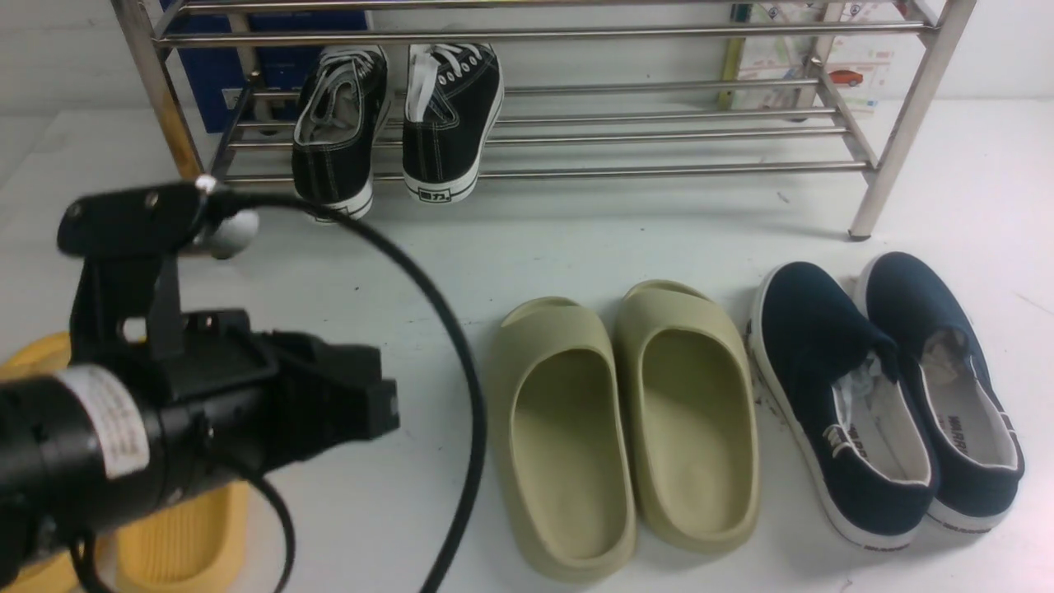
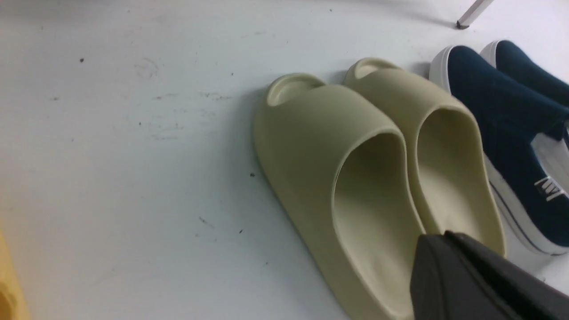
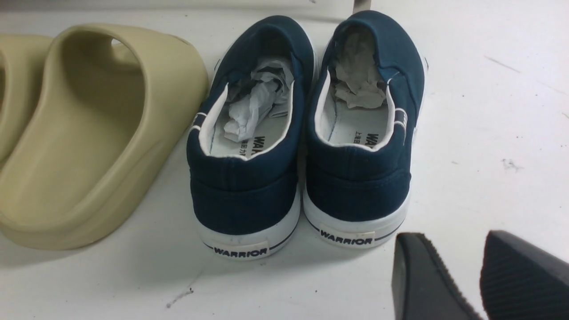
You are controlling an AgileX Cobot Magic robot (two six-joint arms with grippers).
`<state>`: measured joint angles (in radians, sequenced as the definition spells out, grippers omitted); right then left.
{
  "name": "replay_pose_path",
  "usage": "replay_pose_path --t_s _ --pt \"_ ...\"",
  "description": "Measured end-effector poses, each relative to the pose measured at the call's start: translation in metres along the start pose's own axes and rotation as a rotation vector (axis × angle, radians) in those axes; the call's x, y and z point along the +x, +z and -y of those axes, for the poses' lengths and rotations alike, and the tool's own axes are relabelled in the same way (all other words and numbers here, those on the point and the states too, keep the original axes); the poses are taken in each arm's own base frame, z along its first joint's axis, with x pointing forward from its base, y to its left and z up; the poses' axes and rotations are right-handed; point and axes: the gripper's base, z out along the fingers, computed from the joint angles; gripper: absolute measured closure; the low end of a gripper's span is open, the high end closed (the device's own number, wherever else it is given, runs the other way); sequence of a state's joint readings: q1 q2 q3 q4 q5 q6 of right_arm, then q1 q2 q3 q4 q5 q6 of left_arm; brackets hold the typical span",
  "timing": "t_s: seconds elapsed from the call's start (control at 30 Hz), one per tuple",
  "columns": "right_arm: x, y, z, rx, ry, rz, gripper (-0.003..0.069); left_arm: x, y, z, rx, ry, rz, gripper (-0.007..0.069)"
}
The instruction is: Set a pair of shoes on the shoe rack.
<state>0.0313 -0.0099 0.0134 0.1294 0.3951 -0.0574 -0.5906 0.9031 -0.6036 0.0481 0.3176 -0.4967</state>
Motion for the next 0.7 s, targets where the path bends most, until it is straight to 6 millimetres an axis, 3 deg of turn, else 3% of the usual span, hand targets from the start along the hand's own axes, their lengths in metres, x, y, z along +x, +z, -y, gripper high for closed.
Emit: replay_pose_path --t_s 0.23,0.6,0.7 --pt "0.000 0.000 0.000 0.000 0.000 0.000 0.0413 0.021 0.005 -0.010 -0.026 0.007 -0.052 0.0638" --pt "0.000 0.000 0.000 0.000 0.000 0.000 0.0413 0.024 0.005 -0.014 -0.061 0.075 -0.077 0.0638" --pt "0.000 0.000 0.000 0.000 0.000 0.000 0.0413 0.024 -0.004 -0.015 -0.054 0.137 -0.042 0.0638"
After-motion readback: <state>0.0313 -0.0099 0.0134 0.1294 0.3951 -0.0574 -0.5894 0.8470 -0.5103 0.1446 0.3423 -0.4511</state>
